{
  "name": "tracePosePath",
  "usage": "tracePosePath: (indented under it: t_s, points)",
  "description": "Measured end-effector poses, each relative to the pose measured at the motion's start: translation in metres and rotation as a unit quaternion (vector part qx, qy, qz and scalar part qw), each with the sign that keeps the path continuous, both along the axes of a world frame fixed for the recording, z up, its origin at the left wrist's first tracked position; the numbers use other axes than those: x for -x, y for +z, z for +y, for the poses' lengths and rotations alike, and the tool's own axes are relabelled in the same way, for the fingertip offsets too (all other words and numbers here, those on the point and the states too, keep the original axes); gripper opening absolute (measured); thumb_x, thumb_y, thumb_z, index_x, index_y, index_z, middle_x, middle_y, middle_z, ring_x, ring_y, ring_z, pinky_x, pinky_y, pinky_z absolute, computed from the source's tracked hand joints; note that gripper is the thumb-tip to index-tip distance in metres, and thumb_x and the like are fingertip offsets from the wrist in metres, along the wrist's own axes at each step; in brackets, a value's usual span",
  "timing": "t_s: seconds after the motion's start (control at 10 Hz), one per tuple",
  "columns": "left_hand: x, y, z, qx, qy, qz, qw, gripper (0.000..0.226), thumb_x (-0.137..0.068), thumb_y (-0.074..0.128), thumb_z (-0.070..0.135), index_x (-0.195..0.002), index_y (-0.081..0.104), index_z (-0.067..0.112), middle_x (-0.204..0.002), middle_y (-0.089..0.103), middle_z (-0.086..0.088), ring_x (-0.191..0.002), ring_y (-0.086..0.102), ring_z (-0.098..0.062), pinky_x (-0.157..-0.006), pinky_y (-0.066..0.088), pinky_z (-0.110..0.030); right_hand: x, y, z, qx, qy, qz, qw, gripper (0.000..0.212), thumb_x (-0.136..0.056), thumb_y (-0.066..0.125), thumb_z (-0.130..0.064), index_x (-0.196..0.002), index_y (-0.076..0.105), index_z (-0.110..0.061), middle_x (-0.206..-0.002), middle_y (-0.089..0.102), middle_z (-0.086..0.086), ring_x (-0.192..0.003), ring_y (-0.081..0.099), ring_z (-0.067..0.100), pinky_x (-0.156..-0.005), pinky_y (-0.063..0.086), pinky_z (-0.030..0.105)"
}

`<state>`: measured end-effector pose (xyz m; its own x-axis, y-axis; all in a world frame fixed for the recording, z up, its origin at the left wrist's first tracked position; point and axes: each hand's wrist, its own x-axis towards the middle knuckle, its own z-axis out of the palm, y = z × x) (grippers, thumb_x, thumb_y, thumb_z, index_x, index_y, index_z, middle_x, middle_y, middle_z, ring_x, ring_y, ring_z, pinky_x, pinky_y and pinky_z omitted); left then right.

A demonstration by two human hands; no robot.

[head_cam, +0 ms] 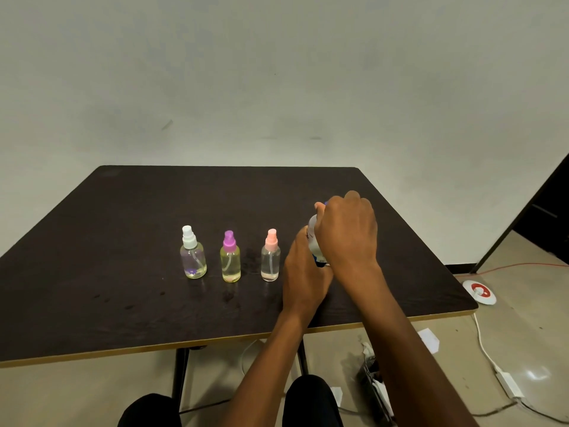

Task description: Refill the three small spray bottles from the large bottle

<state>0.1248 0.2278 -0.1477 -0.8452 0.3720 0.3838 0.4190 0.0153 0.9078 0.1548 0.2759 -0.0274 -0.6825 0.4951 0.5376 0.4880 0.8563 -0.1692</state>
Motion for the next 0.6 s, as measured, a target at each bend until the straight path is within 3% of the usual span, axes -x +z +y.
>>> tracePosePath:
  t_s: [0.2,0.3,0.4,0.6]
  points:
    - [-0.007,0.002,-0.005,0.059,0.008,0.000,0.998,0.089,-0.081,0.056,0.066,-0.147,0.034,0.011,-0.131,0.060,-0.001,-0.118,0.060,-0.011,-0.100,0.051,-0.027,0.000,0.001,0.000,0.010,0.002,0.000,1.000,0.036,-0.100,0.049,-0.033,-0.100,0.069,-0.003,-0.097,0.061,0.015,-0.086,0.058,0.025,-0.070,0.047,0.032]
    - [-0.012,0.003,-0.012,0.094,0.048,0.017,0.994,0.076,-0.083,0.073,0.039,-0.144,0.038,0.012,-0.126,0.062,-0.002,-0.113,0.063,-0.014,-0.094,0.055,-0.030,0.001,-0.001,0.003,0.001,-0.008,-0.009,1.000,0.039,-0.101,0.045,-0.036,-0.104,0.068,-0.004,-0.099,0.061,0.013,-0.087,0.058,0.023,-0.072,0.046,0.030]
    - [-0.025,0.016,-0.034,0.137,0.097,0.088,0.982,0.054,-0.085,0.075,0.030,-0.133,0.053,0.015,-0.122,0.064,0.001,-0.104,0.057,-0.004,-0.089,0.046,-0.011,0.000,-0.003,0.005,-0.002,-0.004,-0.007,1.000,0.041,-0.101,0.044,-0.039,-0.103,0.067,-0.006,-0.095,0.062,0.011,-0.077,0.050,0.017,-0.069,0.043,0.027]
    - [-0.021,0.020,-0.081,0.257,0.124,0.127,0.950,0.050,-0.088,0.067,0.050,-0.131,0.058,0.026,-0.127,0.064,0.008,-0.114,0.058,-0.007,-0.087,0.045,-0.019,-0.004,-0.004,0.009,0.035,-0.015,-0.001,0.999,0.053,-0.096,0.042,-0.057,-0.109,0.061,-0.009,-0.097,0.062,0.008,-0.083,0.057,0.019,-0.072,0.049,0.032]
